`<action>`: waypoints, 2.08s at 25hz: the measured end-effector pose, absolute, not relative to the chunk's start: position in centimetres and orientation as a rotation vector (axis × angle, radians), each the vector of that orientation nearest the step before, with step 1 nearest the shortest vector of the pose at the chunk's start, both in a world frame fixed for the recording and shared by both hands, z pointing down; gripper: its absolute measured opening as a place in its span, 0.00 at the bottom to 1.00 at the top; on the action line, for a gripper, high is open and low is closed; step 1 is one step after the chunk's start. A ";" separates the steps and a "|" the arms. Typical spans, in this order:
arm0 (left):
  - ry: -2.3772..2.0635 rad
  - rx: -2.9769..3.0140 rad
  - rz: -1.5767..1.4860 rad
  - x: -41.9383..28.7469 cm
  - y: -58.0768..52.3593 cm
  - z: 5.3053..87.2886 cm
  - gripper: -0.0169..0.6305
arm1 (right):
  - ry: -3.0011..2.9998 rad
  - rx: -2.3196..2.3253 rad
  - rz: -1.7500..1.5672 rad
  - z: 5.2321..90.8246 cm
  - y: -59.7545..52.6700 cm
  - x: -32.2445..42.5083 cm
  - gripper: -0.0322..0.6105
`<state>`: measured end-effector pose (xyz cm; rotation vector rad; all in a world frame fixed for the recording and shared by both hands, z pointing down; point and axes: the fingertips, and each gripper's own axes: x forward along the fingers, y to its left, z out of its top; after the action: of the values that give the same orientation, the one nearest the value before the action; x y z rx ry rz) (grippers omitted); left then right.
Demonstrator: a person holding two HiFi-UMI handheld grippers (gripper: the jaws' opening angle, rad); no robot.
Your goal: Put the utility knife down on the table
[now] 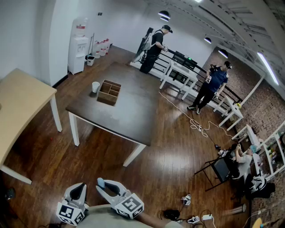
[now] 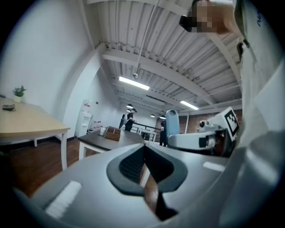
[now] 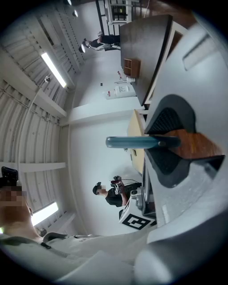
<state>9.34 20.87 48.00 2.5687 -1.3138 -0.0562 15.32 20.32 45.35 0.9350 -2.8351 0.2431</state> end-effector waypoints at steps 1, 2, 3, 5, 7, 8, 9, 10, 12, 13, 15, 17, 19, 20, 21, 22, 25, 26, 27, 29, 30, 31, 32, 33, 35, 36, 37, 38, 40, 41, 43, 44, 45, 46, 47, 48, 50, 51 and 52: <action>-1.316 2.568 -0.060 8.8 20.8 48.1 0.03 | -2.833 0.939 0.240 45.4 20.2 14.9 0.19; -1.317 2.567 -0.063 8.3 20.7 48.1 0.03 | -2.832 0.941 0.236 45.5 20.1 14.4 0.19; -1.317 2.565 -0.066 7.9 20.6 48.2 0.03 | -2.830 0.943 0.233 45.6 20.0 14.0 0.19; -1.316 2.564 -0.068 7.1 20.4 48.4 0.03 | -2.829 0.945 0.232 45.6 19.9 13.2 0.19; -1.312 2.568 -0.069 6.4 20.4 48.4 0.03 | -2.830 0.950 0.237 45.3 19.8 12.3 0.19; -1.312 2.570 -0.071 6.0 20.4 48.4 0.03 | -2.828 0.954 0.238 45.2 19.7 11.9 0.19; -1.313 2.571 -0.074 5.5 20.4 48.3 0.03 | -2.824 0.959 0.236 45.3 19.7 11.6 0.19; -1.316 2.570 -0.079 5.1 20.4 48.3 0.03 | -2.820 0.966 0.232 45.3 19.6 11.3 0.19; -1.326 2.569 -0.089 4.2 20.4 48.4 0.03 | -2.812 0.976 0.223 45.4 19.5 10.7 0.19; -1.330 2.570 -0.094 3.7 20.4 48.3 0.03 | -2.810 0.980 0.218 45.4 19.4 10.4 0.19; -1.339 2.570 -0.103 2.8 20.4 48.2 0.03 | -2.804 0.994 0.215 45.3 19.1 9.8 0.19; -1.348 2.560 -0.115 1.8 20.6 48.0 0.03 | -2.798 1.015 0.224 44.9 19.0 9.1 0.19; -1.354 2.543 -0.132 1.0 20.7 48.0 0.03 | -2.791 1.024 0.229 44.5 19.0 8.4 0.19; -1.354 2.534 -0.139 0.8 20.7 48.1 0.03 | -2.787 1.022 0.227 44.4 19.0 8.2 0.19; -1.352 2.528 -0.144 0.6 20.7 48.1 0.03 | -2.782 1.018 0.224 44.4 19.0 7.9 0.19; -1.350 2.523 -0.147 0.5 20.8 48.2 0.03 | -2.777 1.015 0.225 44.4 18.9 7.7 0.19; -1.345 2.515 -0.149 0.2 20.7 48.4 0.03 | -2.771 1.016 0.235 44.5 18.6 7.2 0.19; -1.348 2.512 -0.147 0.0 20.6 48.6 0.03 | -2.774 1.015 0.239 44.6 18.4 7.0 0.19; -1.353 2.509 -0.143 -0.2 20.4 48.7 0.03 | -2.777 1.011 0.245 44.7 18.2 6.8 0.19; -1.370 2.503 -0.135 -0.7 19.8 49.0 0.03 | -2.782 0.998 0.256 45.2 17.4 6.4 0.19; -1.382 2.500 -0.130 -1.0 19.4 49.1 0.03 | -2.786 0.991 0.259 45.3 16.9 6.2 0.19; -1.394 2.497 -0.125 -1.3 19.0 49.1 0.03 | -2.792 0.984 0.262 45.5 16.4 6.0 0.19; -1.407 2.494 -0.117 -1.6 18.6 49.1 0.03 | -2.799 0.975 0.266 45.5 15.8 5.7 0.19; -1.421 2.488 -0.108 -1.8 18.1 49.1 0.03 | -2.807 0.965 0.273 45.5 15.3 5.4 0.19; -1.445 2.473 -0.085 -2.4 17.2 49.0 0.03 | -2.821 0.945 0.295 45.6 14.1 4.9 0.19; -1.455 2.465 -0.073 -2.6 16.8 49.0 0.03 | -2.827 0.937 0.310 45.7 13.5 4.8 0.19; -1.462 2.457 -0.061 -2.7 16.3 49.0 0.03 | -2.833 0.928 0.327 45.8 13.0 4.6 0.19; -1.466 2.449 -0.049 -2.8 15.8 49.0 0.03 | -2.839 0.920 0.344 45.9 12.4 4.5 0.19; -1.469 2.438 -0.020 -2.9 14.6 49.0 0.03 | -2.850 0.911 0.374 45.8 11.1 4.3 0.19; -1.469 2.438 -0.002 -2.7 13.8 48.9 0.03 | -2.855 0.911 0.384 45.8 10.2 4.3 0.19; -1.467 2.439 0.031 -2.3 12.1 48.8 0.03 | -2.863 0.915 0.407 45.8 8.2 4.6 0.19; -1.466 2.436 0.045 -2.1 11.2 48.8 0.03 | -2.864 0.915 0.420 45.8 7.2 4.8 0.19; -1.465 2.432 0.058 -1.8 10.2 48.8 0.03 | -2.864 0.914 0.435 46.0 6.1 5.1 0.19; -1.465 2.428 0.070 -1.4 9.2 48.8 0.03 | -2.865 0.912 0.451 46.1 5.2 5.4 0.19; -1.466 2.426 0.083 -1.1 8.2 48.8 0.03 | -2.868 0.911 0.467 46.2 4.2 5.7 0.19; -1.468 2.425 0.099 -0.8 7.2 48.7 0.03 | -2.873 0.911 0.481 46.2 3.3 6.1 0.19; -1.473 2.430 0.131 -0.2 5.3 48.5 0.03 | -2.884 0.914 0.502 46.3 1.5 6.7 0.19; -1.474 2.434 0.144 0.1 4.5 48.3 0.03 | -2.890 0.917 0.511 46.3 0.7 7.1 0.19; -1.476 2.439 0.155 0.4 3.7 48.1 0.03 | -2.896 0.920 0.518 46.3 -0.1 7.4 0.19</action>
<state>0.41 3.69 48.15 2.4386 -1.4756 0.1547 7.40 -0.09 46.29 0.9201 -2.8959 0.5175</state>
